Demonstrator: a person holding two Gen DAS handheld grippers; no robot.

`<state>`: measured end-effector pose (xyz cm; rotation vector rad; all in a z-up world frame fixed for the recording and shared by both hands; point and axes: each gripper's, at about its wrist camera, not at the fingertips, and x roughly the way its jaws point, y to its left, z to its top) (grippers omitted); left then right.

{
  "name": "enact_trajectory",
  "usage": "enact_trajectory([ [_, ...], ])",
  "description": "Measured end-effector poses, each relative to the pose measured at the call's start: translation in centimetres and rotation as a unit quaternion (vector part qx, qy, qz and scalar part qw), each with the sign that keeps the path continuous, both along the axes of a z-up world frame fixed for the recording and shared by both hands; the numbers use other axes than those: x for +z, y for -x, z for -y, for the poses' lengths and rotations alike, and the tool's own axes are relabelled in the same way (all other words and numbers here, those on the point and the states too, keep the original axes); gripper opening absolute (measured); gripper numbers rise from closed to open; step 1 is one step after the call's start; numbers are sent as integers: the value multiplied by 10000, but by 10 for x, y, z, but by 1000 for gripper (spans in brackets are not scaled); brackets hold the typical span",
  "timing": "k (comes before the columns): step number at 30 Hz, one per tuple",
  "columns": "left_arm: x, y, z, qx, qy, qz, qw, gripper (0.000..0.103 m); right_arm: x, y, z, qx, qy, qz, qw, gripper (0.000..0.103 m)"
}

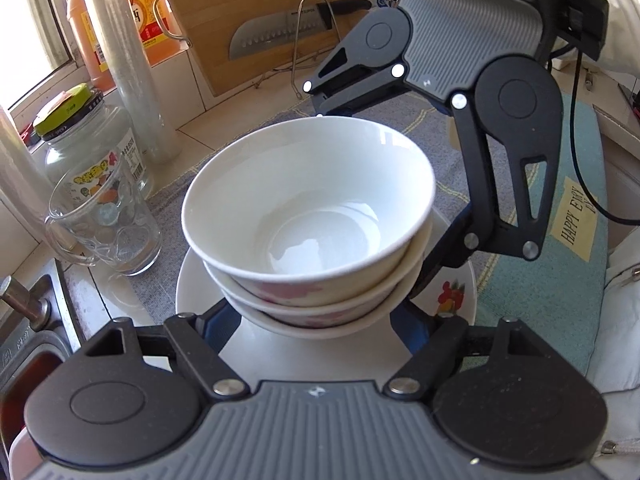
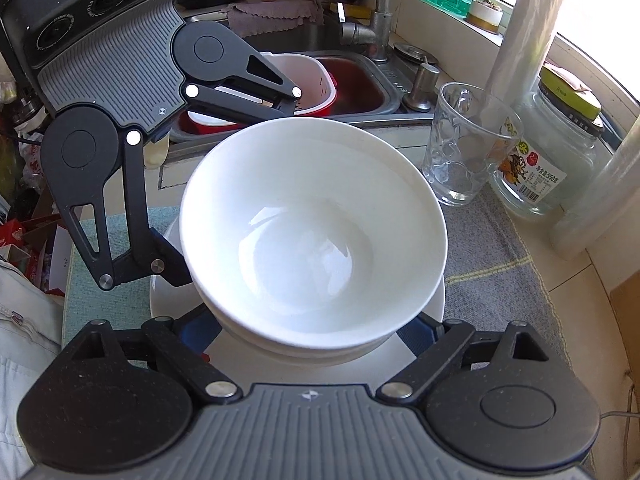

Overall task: Organize plates and bowls
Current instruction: 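Lower the bowl stack onto the fruit-print plates with both tools, then open both tools and withdraw them from the bowl stack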

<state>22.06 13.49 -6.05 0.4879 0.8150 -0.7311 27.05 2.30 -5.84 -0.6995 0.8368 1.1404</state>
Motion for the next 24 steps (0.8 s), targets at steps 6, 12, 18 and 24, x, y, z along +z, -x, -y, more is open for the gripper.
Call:
enact_trajectory([
  [6,-1,13,-7,201,108,89,9997,89,0,10,0,-292,-94,122,9995,103],
  [12,14,54,-16,820,491,568,9938,94,7,31,14,-725,-222,282,9967,103],
  [18,43,110,-11,2143,1023,1602,9581,102,24,70,41,-1997,-285,735,9767,103],
  [24,65,131,6,3796,1434,1206,9060,102,48,102,74,-3927,-707,496,9156,103],
])
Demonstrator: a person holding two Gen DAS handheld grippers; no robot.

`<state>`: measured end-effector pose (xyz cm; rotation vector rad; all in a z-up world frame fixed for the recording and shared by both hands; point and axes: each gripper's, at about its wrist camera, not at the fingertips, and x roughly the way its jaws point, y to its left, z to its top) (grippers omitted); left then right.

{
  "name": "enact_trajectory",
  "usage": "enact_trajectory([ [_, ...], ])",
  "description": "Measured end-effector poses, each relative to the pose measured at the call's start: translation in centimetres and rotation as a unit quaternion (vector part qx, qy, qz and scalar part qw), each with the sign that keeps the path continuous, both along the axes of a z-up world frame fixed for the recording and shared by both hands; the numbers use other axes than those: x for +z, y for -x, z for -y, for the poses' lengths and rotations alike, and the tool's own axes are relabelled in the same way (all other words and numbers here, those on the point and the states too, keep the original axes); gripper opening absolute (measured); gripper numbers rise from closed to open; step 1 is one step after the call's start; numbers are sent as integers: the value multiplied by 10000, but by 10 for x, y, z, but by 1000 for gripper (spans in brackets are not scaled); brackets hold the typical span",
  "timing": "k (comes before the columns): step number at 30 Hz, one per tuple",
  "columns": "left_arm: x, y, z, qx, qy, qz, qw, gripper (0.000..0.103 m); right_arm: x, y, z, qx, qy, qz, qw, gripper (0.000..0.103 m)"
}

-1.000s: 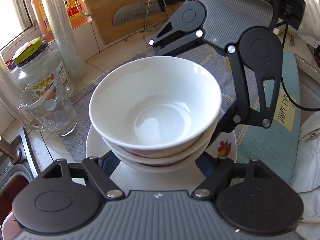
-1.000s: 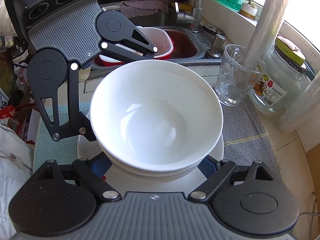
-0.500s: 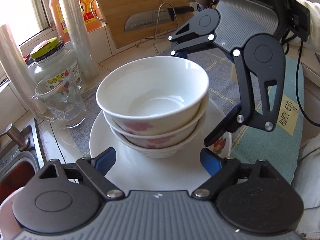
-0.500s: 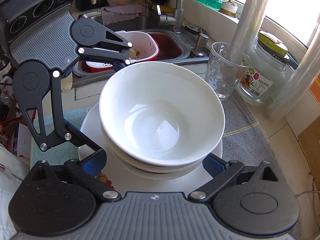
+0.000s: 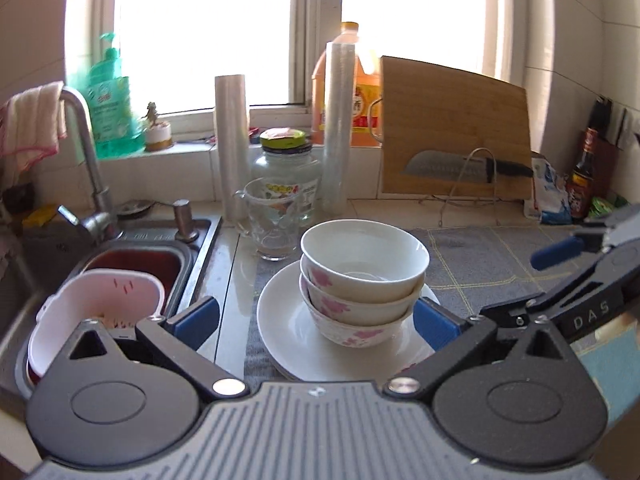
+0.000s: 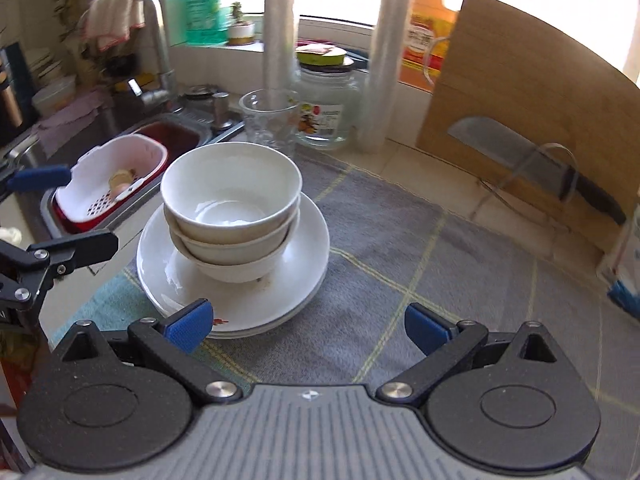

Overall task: Organize plates and bowls
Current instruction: 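Open both tools and withdraw them from the bowl stack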

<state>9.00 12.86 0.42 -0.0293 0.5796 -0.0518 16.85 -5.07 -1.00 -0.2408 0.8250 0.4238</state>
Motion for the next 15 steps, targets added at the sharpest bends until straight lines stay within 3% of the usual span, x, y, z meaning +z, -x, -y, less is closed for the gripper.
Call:
enact_trajectory([
  [3,11,18,11,362,127,-79,9992,102,10,24,11,-425,-232,65,9988,103],
  [6,18,29,22,547,-89,-48,9985,102,16,44,14,-682,-280,170,9971,103],
  [15,21,50,17,865,-101,-297,9958,102,26,69,16,-729,-424,321,9959,103],
])
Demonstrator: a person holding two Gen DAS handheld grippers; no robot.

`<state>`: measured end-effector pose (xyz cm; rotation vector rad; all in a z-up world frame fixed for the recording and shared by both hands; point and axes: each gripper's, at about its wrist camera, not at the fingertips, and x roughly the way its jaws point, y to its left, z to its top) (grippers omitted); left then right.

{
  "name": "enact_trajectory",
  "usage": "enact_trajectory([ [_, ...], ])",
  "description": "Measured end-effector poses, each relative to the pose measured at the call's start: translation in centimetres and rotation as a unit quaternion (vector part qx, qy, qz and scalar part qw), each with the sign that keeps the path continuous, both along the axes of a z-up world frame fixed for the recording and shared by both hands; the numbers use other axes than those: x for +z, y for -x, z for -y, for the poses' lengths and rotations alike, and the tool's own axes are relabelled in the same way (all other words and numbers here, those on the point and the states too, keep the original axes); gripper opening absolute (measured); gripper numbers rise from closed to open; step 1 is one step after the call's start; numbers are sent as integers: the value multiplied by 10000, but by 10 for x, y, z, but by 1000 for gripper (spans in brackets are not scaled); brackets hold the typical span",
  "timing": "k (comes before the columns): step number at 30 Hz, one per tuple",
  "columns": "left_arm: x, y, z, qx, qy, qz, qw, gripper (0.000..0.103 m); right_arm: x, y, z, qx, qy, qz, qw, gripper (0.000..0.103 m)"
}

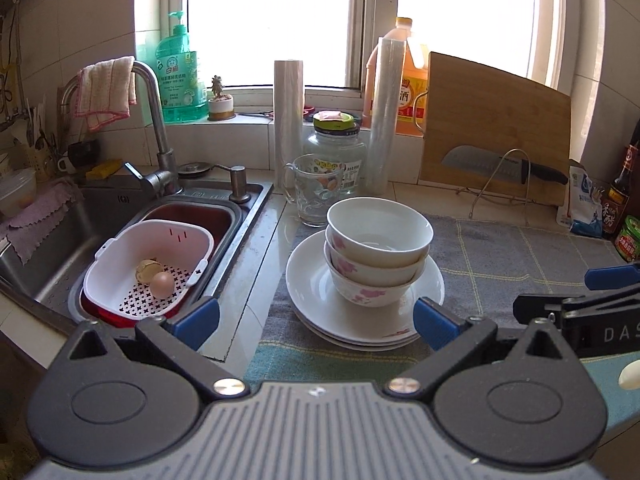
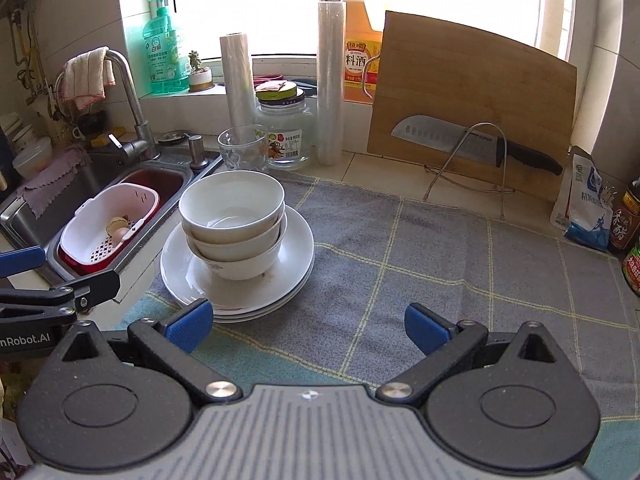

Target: Organize plates and bowls

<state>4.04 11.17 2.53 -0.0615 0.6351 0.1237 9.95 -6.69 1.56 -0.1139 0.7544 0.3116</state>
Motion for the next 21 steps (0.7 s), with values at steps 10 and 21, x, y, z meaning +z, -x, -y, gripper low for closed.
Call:
enact_trajectory([
  [10,5,0,2,-13,-2,-45,10000,102,2,4,-1,-43,-30,69,10000,103],
  [21,10,-1,8,44,-68,-50,10000,102,6,5,2,-72,-101,129,9998,103],
])
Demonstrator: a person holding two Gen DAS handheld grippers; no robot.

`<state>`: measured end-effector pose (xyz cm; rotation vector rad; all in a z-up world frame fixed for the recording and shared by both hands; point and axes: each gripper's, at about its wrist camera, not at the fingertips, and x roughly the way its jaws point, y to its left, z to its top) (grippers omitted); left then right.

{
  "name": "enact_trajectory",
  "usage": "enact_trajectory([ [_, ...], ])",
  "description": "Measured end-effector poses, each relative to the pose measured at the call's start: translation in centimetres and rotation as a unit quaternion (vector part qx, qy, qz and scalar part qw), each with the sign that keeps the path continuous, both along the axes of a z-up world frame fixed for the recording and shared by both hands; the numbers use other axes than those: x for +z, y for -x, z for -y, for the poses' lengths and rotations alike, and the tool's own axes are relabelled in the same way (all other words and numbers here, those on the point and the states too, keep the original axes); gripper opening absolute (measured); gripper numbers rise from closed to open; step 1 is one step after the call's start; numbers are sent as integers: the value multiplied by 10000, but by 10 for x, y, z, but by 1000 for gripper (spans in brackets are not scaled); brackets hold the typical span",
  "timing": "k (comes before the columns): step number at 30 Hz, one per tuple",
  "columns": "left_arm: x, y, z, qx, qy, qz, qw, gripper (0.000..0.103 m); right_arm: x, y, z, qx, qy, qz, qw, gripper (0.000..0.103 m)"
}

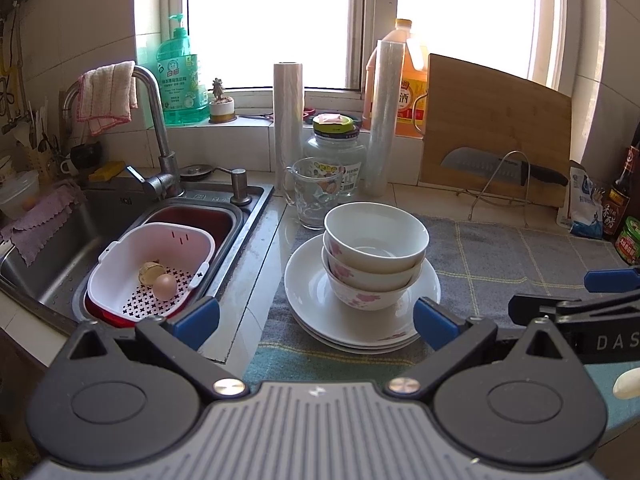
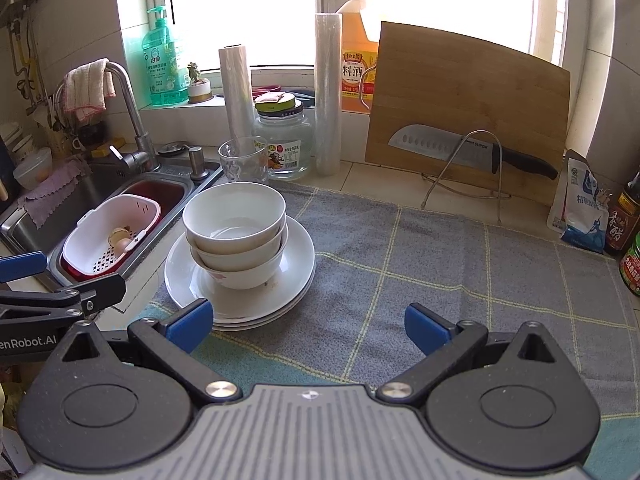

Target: Organize plates and bowls

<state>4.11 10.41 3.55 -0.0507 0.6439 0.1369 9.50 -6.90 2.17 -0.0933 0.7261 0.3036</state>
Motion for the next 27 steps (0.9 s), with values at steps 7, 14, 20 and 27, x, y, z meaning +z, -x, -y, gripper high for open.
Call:
enact_trajectory([
  [7,1,2,5,121,-50,-46,9999,102,-1,1,2,-50,-39,-32,10000,103],
  [14,1,5,8,307,8,-74,9995,102,-1,2,4,-88,-58,-33,9999,103],
  [20,3,9,9,415,-5,-35,9991,102,-2,3,4,-92,-54,-16,9999,103],
  [27,3,11,11,489,-6,-49,9988,102,-2,5,4,-119,-70,-19,9999,103],
])
